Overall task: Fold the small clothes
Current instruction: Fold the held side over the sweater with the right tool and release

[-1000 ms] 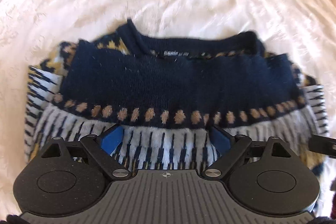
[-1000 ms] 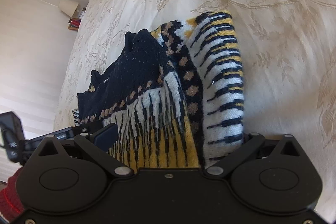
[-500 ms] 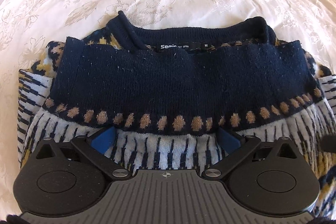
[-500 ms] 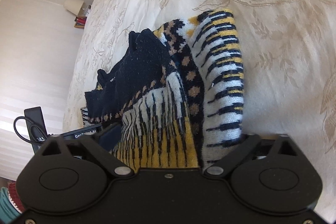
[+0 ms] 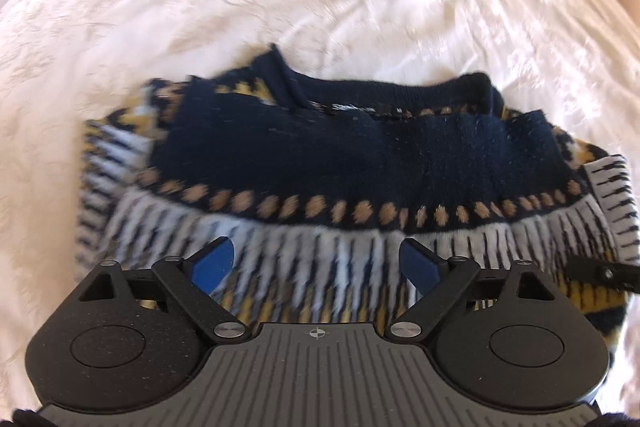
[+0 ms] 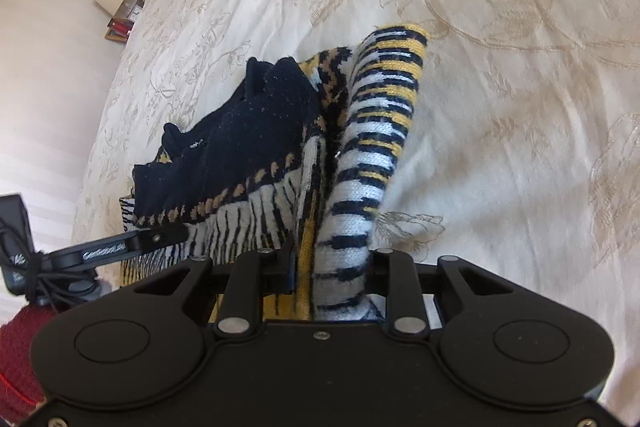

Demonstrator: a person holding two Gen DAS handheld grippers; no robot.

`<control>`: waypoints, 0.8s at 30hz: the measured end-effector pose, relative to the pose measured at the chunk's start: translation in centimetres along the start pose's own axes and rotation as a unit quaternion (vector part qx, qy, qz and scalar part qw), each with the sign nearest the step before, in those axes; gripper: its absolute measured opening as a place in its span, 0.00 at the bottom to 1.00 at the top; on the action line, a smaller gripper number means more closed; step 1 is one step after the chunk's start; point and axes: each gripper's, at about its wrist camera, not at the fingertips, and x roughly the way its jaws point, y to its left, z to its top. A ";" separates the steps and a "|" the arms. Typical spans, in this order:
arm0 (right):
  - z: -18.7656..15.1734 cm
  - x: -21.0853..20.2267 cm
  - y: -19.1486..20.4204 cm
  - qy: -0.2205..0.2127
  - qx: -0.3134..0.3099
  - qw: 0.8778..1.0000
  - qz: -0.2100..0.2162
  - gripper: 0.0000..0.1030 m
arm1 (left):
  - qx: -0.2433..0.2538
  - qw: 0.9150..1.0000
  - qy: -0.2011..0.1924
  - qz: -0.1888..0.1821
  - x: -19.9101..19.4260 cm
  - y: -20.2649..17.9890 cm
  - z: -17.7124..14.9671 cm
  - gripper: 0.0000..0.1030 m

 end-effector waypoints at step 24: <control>-0.9 1.3 15.7 0.002 -0.062 0.995 -0.072 0.32 | -0.067 0.997 -0.029 -0.005 -8.8 15.8 -9.3 0.88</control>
